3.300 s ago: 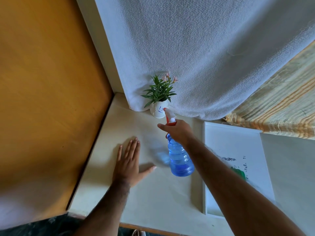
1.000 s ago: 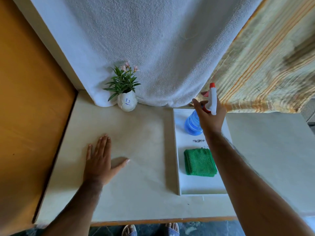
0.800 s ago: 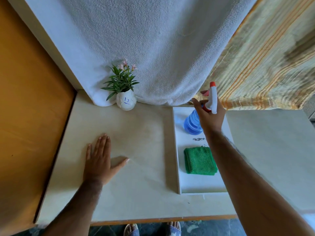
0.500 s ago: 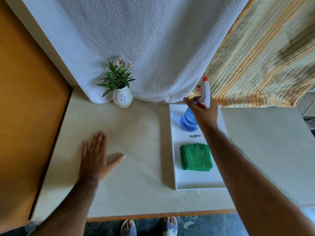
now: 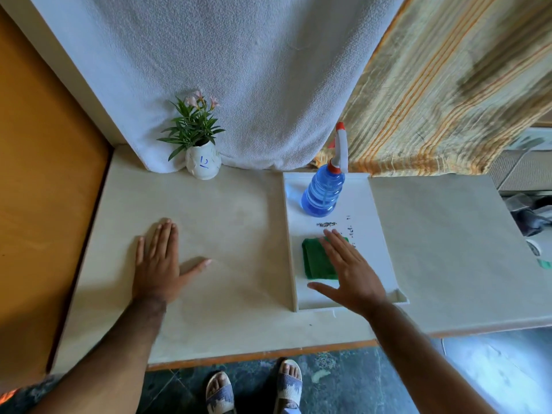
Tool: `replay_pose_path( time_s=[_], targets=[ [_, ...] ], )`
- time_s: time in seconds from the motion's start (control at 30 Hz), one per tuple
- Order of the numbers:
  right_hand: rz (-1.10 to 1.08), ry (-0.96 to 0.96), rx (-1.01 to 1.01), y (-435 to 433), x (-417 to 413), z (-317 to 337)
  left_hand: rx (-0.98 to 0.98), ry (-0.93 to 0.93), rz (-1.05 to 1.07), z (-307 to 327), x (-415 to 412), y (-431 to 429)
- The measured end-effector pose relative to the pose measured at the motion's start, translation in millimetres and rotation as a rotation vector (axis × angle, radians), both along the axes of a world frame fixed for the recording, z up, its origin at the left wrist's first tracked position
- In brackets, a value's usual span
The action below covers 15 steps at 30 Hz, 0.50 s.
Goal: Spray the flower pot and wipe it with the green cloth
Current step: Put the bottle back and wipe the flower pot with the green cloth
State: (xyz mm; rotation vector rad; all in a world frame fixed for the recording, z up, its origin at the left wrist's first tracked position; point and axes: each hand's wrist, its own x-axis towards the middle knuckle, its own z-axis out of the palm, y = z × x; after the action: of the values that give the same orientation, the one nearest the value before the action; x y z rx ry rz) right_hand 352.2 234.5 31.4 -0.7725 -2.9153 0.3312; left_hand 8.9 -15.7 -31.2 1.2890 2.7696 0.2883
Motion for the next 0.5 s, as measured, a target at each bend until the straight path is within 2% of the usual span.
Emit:
replay_pose_path(
  time_s=[0.13,0.3,0.5],
  targets=[
    [-0.046,-0.104,0.052,-2.3,9.0,-19.4,0.002,0.010,-0.008,-0.7,0.2,0.7],
    [-0.071,-0.042,0.131,-1.6,0.3,-24.0,0.009,0.014,-0.003,-1.6,1.3,0.5],
    [-0.070,-0.078,0.203,-0.3,-13.6,-21.7,0.052,0.030,-0.004,-1.7,3.1,1.0]
  ],
)
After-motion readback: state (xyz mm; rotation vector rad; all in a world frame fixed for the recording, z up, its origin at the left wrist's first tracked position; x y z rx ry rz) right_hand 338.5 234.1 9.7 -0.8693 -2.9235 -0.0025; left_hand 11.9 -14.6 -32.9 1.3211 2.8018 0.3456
